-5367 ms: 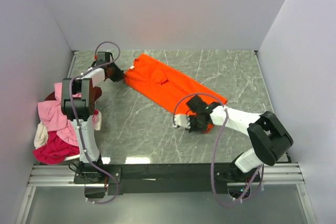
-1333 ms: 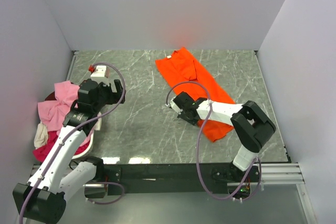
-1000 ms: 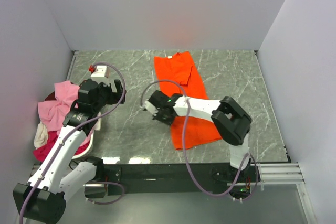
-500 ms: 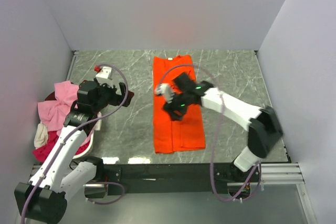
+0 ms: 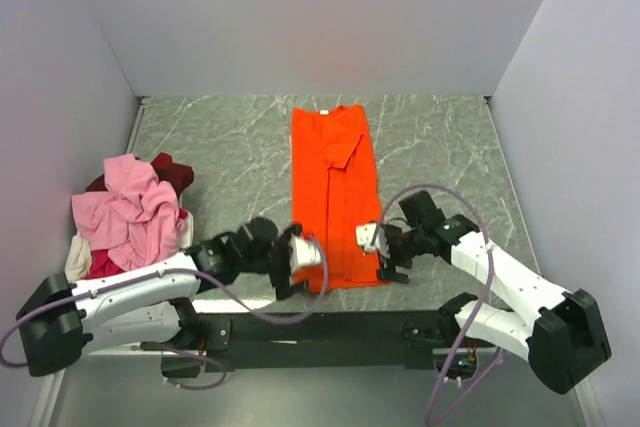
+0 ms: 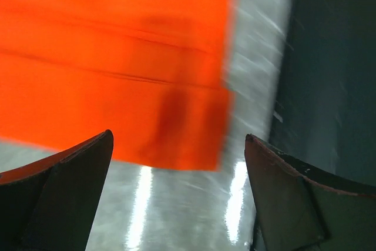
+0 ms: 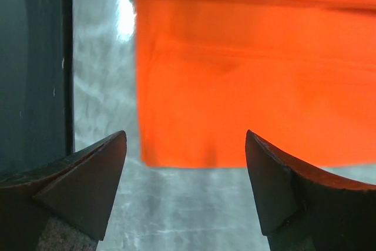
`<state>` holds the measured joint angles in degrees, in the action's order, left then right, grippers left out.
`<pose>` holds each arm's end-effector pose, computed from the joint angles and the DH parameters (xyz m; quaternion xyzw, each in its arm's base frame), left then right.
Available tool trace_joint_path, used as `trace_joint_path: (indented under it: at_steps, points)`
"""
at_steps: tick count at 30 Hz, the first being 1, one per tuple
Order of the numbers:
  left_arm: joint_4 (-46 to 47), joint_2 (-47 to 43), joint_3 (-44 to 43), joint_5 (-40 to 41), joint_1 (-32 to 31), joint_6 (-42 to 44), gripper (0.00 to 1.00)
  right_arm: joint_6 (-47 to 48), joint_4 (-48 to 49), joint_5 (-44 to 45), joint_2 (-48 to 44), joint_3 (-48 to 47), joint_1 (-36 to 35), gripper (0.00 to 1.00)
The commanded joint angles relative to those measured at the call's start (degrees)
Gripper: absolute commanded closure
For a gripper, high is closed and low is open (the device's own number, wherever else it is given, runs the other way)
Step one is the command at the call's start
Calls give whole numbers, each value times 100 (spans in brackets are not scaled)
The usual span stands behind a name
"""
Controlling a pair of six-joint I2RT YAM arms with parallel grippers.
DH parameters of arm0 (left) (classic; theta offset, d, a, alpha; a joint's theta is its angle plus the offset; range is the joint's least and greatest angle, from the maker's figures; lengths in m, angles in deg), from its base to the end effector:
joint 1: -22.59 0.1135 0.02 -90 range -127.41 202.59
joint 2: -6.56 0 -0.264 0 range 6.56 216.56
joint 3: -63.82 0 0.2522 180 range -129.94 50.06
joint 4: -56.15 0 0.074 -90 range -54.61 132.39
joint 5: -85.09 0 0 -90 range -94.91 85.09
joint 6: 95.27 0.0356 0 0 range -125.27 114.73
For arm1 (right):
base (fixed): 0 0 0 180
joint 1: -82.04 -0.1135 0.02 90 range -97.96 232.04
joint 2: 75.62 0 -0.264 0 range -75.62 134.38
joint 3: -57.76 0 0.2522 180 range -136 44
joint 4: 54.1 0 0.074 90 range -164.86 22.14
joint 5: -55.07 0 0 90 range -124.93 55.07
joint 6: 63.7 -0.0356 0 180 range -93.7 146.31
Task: Fold and stack the t-shirts
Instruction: Fold the tshirt
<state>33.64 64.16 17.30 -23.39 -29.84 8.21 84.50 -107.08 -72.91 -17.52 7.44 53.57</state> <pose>0.1226 -0.1779 0.2283 0.5368 0.6886 -0.2889 0.3926 0.1480 0.1052 0.2144 -0.6876 0.6091 0.2431 0.3115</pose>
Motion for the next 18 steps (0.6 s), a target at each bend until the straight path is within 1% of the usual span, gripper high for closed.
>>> trace_joint_path:
  at_steps: [1,3,5,6,8,9,15,17,18]
  points:
    - [172,-4,313,722,-777,1096,2,1088,194,-96,-201,420,-27,13]
    - [155,233,287,863,-1066,1131,5,1098,187,166,-247,535,-263,15]
    - [216,496,269,951,-1226,1192,8,922,458,456,-194,675,-535,16]
    - [225,584,261,969,-1322,1280,11,852,572,788,-221,911,-868,16]
    - [242,804,217,987,-1384,1333,13,720,994,1080,-282,1106,-1256,16]
    - [243,866,199,978,-1411,1342,16,580,1091,1169,-265,1168,-1466,16]
    - [400,1297,252,1197,-1542,1333,25,395,1426,1600,-72,1203,-1644,20]
    - [401,1481,261,1434,-1560,1368,26,325,1557,1749,-54,1273,-1671,22]
    - [418,1525,269,1487,-1578,1386,29,289,1601,1811,-54,1291,-1671,23]
